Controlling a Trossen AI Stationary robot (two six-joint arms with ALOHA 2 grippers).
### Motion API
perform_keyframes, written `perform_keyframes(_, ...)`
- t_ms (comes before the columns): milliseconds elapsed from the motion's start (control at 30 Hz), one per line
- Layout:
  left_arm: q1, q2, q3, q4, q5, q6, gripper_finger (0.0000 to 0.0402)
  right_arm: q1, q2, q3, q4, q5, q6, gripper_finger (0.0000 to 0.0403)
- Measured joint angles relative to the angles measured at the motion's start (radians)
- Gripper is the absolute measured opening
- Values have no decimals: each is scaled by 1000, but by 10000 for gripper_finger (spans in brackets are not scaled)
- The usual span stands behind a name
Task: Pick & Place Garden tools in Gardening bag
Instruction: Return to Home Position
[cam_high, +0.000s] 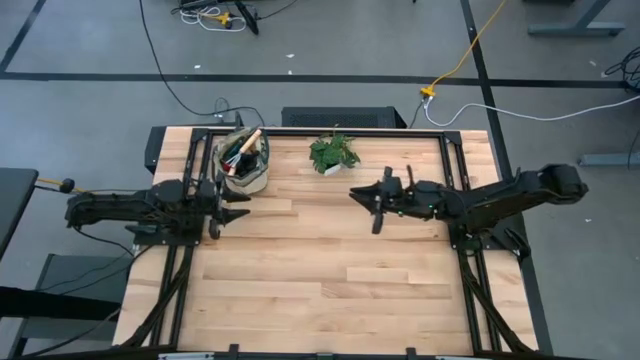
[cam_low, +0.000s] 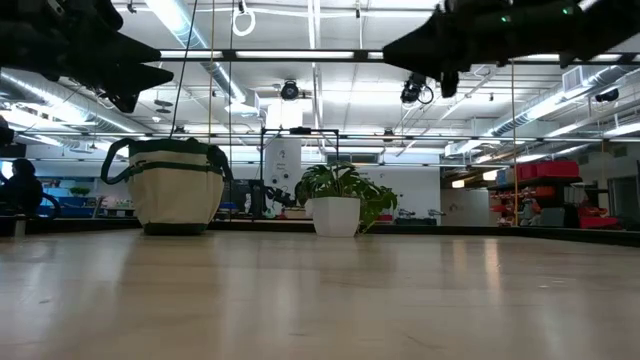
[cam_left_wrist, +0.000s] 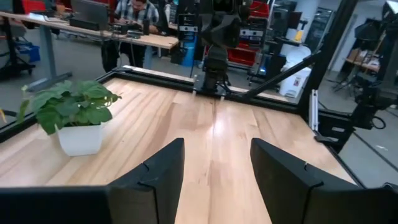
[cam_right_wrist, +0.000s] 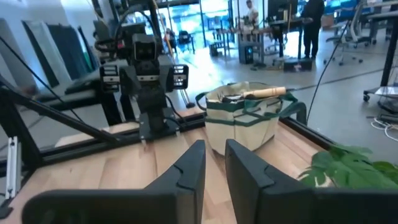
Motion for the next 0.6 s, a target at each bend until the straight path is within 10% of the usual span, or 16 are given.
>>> perform_keyframes(600, -12, 1, 0, -25, -52, 126, 190, -1, -90, -324, 335, 1, 25, 62)
